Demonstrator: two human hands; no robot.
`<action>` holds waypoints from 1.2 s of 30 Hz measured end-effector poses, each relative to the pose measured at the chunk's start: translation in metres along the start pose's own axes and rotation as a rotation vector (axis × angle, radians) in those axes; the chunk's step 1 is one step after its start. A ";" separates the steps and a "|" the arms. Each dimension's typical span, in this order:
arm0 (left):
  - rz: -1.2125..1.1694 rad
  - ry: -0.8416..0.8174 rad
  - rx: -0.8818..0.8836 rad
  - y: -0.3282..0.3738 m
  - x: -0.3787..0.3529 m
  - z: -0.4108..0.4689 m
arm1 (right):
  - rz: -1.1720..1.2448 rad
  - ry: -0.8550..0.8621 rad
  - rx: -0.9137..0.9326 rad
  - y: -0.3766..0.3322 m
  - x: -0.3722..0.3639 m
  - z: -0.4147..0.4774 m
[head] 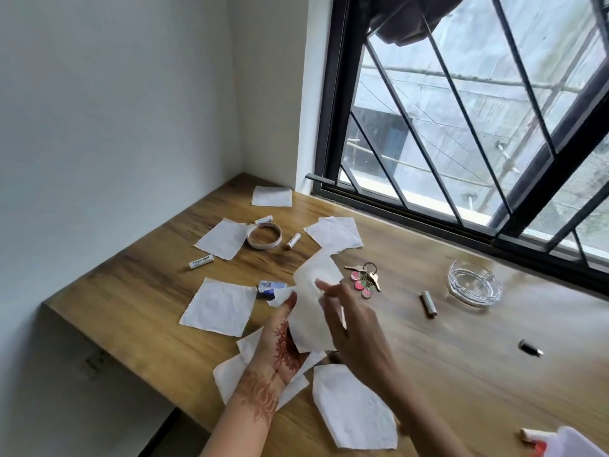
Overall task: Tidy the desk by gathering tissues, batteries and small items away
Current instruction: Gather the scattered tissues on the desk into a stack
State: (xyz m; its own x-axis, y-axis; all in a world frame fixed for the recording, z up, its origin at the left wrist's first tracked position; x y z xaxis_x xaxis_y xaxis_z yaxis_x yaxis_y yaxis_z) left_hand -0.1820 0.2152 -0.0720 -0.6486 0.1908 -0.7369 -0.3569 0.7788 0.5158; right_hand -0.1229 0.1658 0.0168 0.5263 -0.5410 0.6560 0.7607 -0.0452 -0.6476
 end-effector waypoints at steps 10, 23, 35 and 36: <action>0.168 0.033 0.048 0.002 0.000 0.004 | -0.196 -0.091 0.077 -0.016 -0.032 -0.018; 0.139 0.110 0.001 0.011 0.014 0.014 | 0.066 0.222 -0.490 0.085 0.053 -0.013; 0.086 0.099 -0.035 0.010 0.036 0.018 | -0.547 -0.188 -0.501 0.108 0.013 -0.079; 0.097 0.109 -0.037 0.010 0.038 0.018 | -0.534 -0.188 -0.508 0.108 0.013 -0.079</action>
State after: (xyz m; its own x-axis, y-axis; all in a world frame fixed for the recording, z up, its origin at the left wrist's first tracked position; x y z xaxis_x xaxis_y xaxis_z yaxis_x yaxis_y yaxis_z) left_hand -0.1980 0.2406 -0.1025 -0.7499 0.1963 -0.6317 -0.3119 0.7372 0.5994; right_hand -0.0639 0.0874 -0.0757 0.2268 -0.1868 0.9559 0.6858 -0.6663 -0.2929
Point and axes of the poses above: each hand's wrist, its own z-axis towards the middle knuckle, its own x-axis out of the back of the hand, y = z × x, the point moved 9 cm from there along z, towards the middle knuckle, and after that the axes turned 5 degrees about -x, right-handed, at the moved point
